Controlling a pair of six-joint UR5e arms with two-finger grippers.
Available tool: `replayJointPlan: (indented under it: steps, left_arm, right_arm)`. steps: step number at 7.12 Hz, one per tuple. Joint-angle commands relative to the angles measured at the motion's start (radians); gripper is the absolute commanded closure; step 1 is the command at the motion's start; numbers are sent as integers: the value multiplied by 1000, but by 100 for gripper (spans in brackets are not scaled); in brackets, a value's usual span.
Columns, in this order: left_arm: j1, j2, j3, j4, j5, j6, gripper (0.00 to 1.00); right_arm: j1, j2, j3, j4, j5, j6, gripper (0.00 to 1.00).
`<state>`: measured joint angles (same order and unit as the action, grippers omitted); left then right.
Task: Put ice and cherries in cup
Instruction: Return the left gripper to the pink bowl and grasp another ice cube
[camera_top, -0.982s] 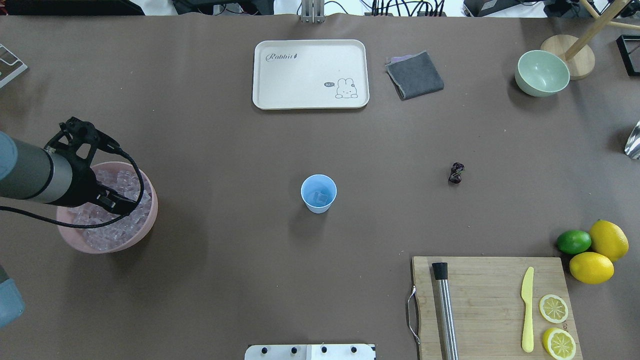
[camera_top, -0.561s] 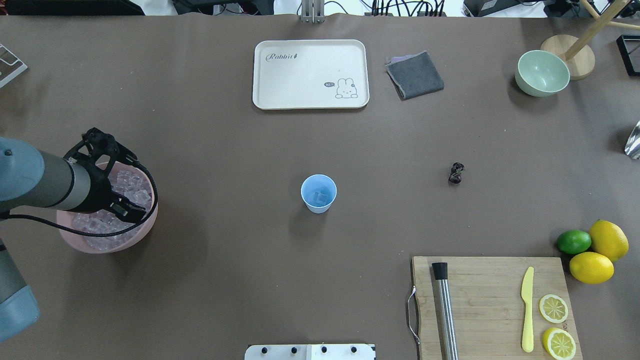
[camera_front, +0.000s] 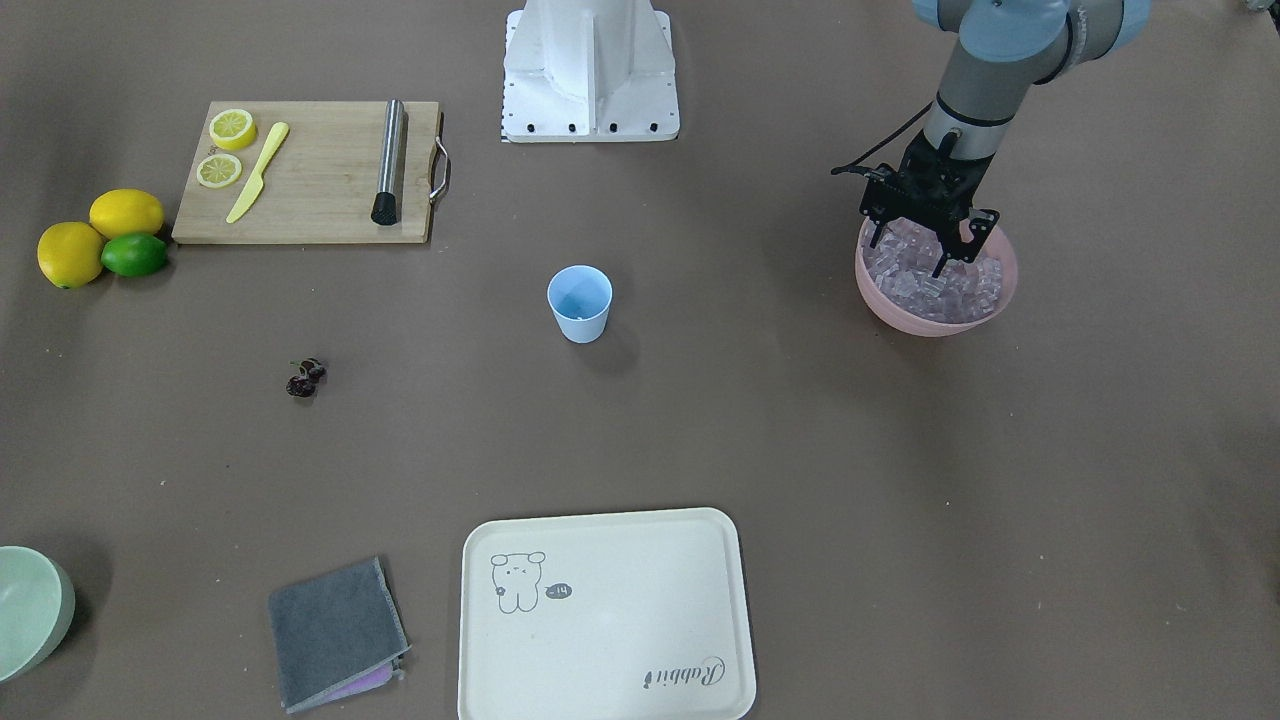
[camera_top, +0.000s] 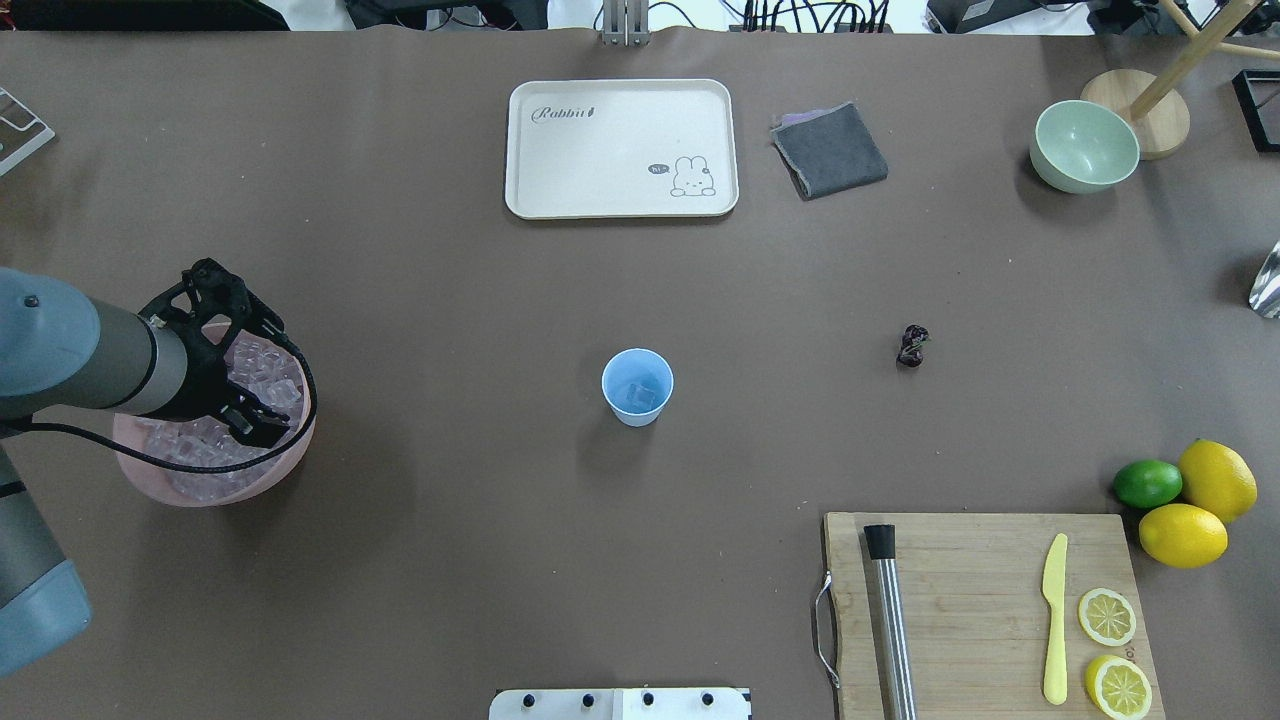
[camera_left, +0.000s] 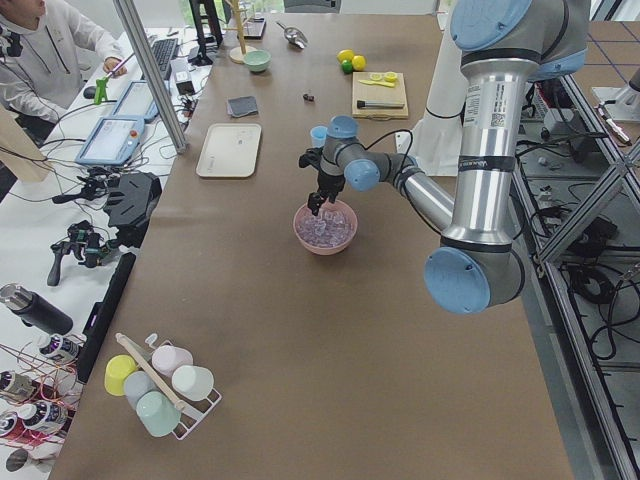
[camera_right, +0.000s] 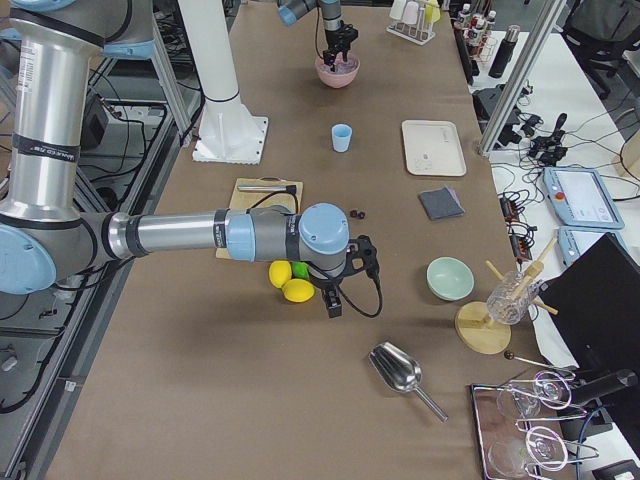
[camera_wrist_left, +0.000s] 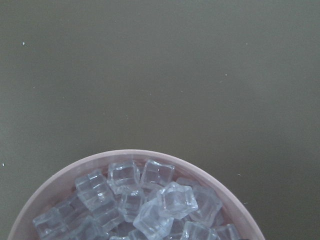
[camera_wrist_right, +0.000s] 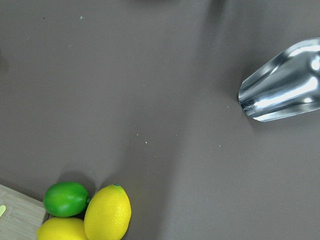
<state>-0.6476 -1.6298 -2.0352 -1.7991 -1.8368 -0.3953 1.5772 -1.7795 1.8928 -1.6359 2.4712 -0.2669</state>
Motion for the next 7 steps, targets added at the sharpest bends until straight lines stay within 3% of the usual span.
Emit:
replayJointPlan:
  steps: [1,6,7]
  left_arm:
    - [-14,-8,39,-37,-10,41,14]
    - [-14,-51,90,-39,-9,44,16]
    - [-14,-47,92,-39,-7,44,22]
  right_arm:
    - [1,-5,2,1,0,0,0]
    - [1,-11,5,1,0,2,0]
    - [1,-17,6,1,0,2,0]
